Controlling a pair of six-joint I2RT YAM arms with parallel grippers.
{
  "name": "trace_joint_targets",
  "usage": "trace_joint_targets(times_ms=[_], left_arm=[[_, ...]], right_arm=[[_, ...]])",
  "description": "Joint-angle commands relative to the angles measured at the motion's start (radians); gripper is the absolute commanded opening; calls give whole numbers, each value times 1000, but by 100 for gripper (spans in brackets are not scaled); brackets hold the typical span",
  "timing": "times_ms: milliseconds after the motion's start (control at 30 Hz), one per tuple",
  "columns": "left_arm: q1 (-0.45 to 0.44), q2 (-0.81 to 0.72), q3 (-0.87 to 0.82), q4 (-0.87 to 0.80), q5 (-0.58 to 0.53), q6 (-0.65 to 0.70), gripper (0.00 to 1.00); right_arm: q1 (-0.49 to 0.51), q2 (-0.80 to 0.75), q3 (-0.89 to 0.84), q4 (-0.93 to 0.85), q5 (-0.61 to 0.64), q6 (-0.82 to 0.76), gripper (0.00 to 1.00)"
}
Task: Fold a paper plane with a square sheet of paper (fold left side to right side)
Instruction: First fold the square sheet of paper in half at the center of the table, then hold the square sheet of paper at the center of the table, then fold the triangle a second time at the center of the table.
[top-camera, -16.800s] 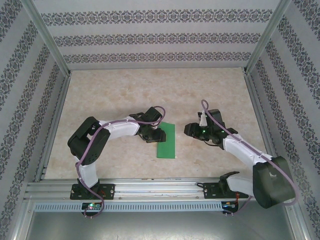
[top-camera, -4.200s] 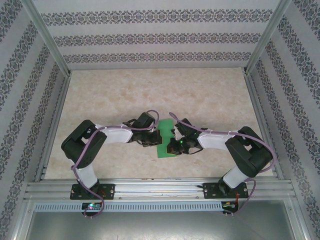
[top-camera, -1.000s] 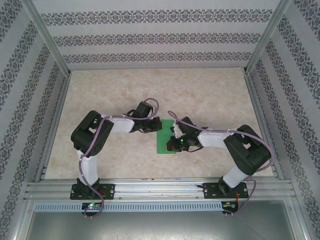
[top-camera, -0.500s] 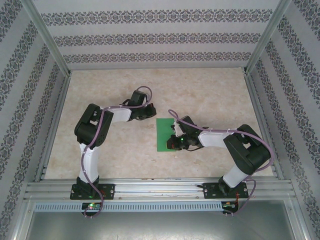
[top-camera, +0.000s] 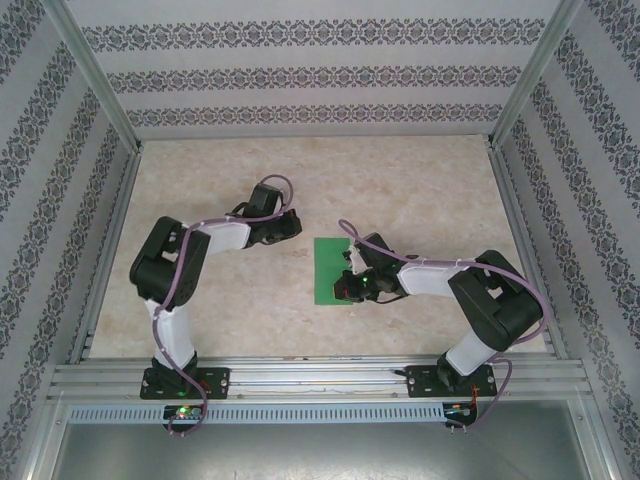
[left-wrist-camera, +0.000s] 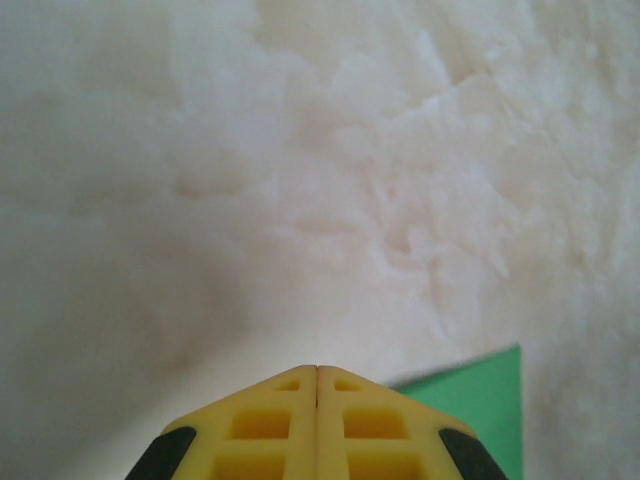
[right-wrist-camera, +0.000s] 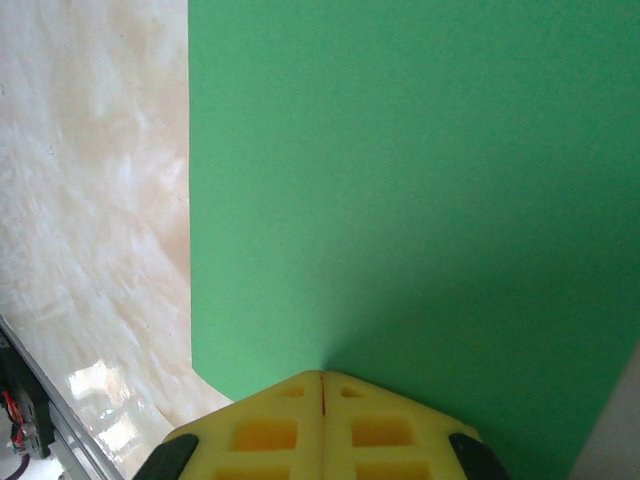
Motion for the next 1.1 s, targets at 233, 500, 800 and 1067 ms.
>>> trace_joint_targets(times_ms=[233, 500, 800, 1067], left_arm=[[-151, -180, -154, -42, 92, -84, 0], [-200, -77, -102, -30, 84, -96, 0], [-205, -11, -97, -73, 50, -92, 0], [-215, -38, -135, -112, 13, -111, 0]], right_arm=[[2, 12, -58, -164, 101, 21, 0], [5, 34, -47, -173, 99, 13, 0], [4, 6, -30, -182, 77, 13, 3], [-27, -141, 12, -185, 16, 39, 28]])
